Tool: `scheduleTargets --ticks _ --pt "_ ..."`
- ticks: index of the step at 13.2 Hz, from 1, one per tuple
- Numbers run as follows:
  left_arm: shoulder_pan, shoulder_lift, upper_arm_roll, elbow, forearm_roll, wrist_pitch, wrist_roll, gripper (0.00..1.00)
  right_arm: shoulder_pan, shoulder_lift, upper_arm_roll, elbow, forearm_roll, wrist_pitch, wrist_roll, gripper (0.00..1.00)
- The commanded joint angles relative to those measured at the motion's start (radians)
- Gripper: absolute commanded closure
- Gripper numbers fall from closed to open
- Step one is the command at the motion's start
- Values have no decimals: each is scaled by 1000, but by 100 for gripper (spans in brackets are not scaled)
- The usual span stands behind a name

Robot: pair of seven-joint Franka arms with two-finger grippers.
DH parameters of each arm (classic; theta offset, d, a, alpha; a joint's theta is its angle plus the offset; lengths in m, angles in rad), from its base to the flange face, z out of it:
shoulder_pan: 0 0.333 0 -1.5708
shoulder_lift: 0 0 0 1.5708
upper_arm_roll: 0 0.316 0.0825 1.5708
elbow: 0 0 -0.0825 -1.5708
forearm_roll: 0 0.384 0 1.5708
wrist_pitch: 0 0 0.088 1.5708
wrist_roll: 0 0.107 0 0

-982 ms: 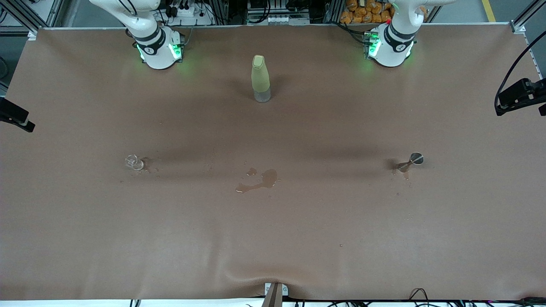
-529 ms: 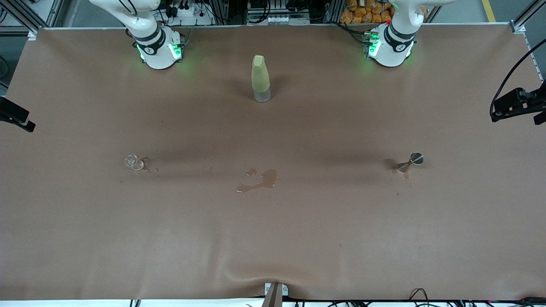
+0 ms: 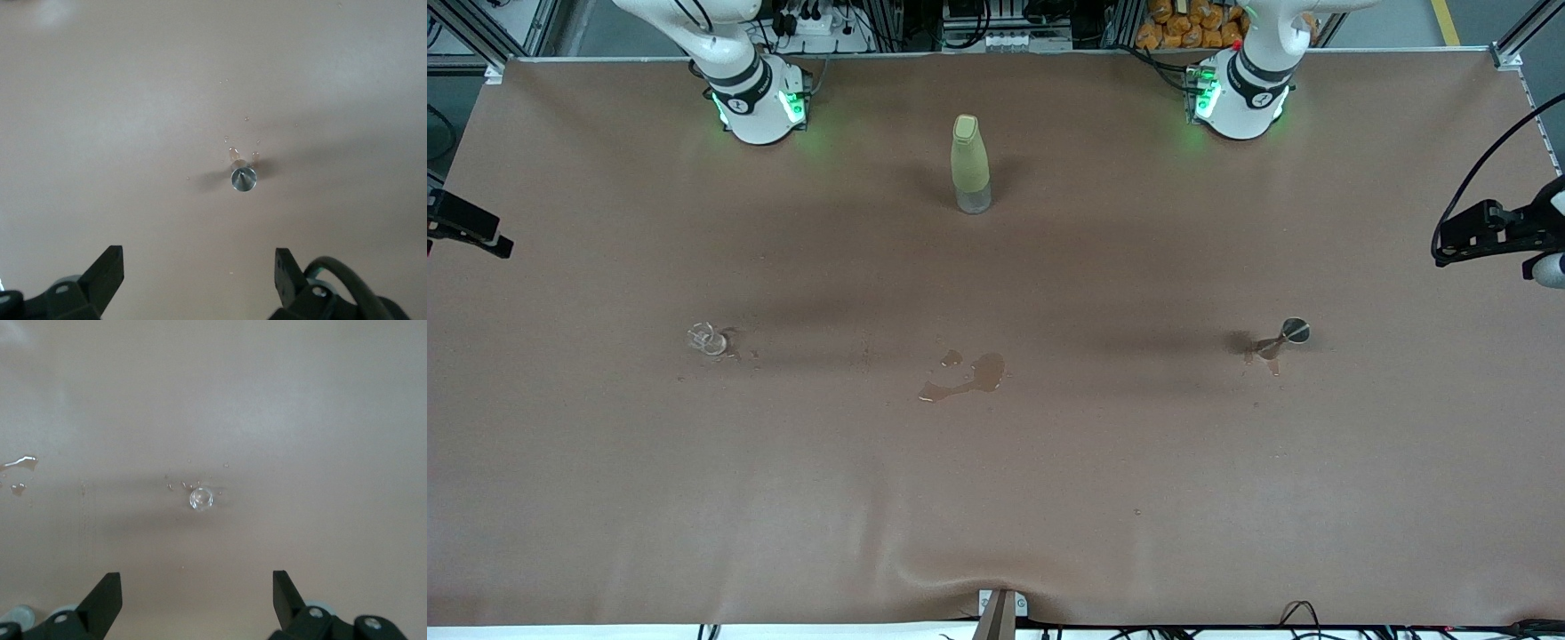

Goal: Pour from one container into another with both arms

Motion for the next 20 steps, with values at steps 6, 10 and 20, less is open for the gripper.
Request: scheduleTargets --ticks 6,10,20 --pt "197 85 13 13 -166 8 540 0 -1 -43 -2 10 0 -64 -9 0" --pt "254 168 14 13 -355 8 680 0 48 -60 -65 1 0 -67 -38 0" --pt "393 405 11 9 -768 -4 1094 0 42 -52 -254 -42 1 -64 -961 0"
